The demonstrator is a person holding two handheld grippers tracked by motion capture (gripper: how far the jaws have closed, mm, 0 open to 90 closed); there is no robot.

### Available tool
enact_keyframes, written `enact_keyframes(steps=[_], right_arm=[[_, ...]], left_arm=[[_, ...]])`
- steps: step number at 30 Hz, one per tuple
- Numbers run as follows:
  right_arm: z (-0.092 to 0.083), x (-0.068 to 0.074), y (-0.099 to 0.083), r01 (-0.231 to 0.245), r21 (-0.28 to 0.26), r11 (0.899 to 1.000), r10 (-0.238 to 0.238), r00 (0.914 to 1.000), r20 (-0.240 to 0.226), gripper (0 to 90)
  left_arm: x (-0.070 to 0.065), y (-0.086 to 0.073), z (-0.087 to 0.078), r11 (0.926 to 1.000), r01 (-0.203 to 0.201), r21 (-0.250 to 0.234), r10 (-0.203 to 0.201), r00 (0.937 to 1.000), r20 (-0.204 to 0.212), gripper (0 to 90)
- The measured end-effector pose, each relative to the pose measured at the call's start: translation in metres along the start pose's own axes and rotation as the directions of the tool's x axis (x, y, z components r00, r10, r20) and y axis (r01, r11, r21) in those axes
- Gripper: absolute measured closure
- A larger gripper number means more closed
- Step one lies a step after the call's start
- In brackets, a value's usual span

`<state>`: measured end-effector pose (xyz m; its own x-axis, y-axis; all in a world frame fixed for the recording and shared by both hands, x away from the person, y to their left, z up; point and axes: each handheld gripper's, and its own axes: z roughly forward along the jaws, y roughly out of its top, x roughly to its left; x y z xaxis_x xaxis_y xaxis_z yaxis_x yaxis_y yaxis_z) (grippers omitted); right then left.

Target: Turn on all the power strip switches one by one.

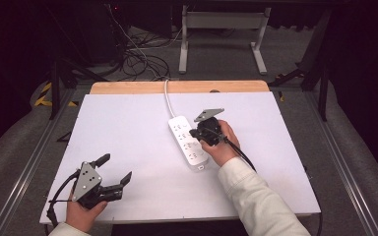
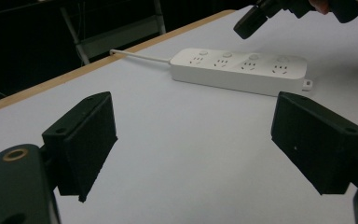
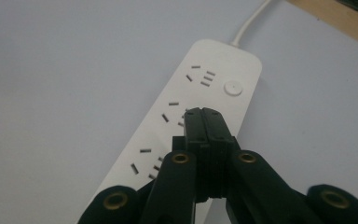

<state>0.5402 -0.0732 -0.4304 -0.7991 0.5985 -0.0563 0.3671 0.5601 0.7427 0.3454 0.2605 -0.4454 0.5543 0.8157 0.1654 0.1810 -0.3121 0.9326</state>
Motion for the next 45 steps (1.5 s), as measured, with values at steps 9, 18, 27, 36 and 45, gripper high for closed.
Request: enact_keyframes(steps=[9, 18, 27, 36, 45], right_arm=[[0.013, -0.007, 0.014, 0.01, 0.034, 0.999, -0.011, 0.9999, 0.006, 90.0], [0.029, -0.011, 0.01, -0.01, 0.07, 0.997, 0.01, 0.9999, 0.001, 90.0], [0.036, -0.012, 0.007, -0.019, 0.083, 0.996, 0.019, 0.9998, 0.006, 90.0], [0.037, -0.012, 0.006, -0.051, 0.081, 0.995, 0.051, 0.9987, 0.0, 90.0], [0.038, -0.012, 0.005, -0.086, 0.09, 0.992, 0.086, 0.9963, 0.004, 90.0]], left_arm=[[0.001, 0.0, 0.0, 1.0, -0.002, -0.001, 0.002, 1.0, -0.002, 14.4], [0.0, 0.0, 0.0, 1.0, 0.0, -0.001, 0.0, 1.0, 0.001, 14.5], [0.0, 0.0, -0.001, 1.0, 0.004, -0.002, -0.004, 1.0, 0.001, 14.5], [0.0, 0.0, -0.001, 1.0, 0.0, -0.001, 0.0, 1.0, 0.001, 14.4], [0.0, 0.0, -0.001, 1.0, 0.005, -0.002, -0.005, 1.0, 0.002, 14.4]])
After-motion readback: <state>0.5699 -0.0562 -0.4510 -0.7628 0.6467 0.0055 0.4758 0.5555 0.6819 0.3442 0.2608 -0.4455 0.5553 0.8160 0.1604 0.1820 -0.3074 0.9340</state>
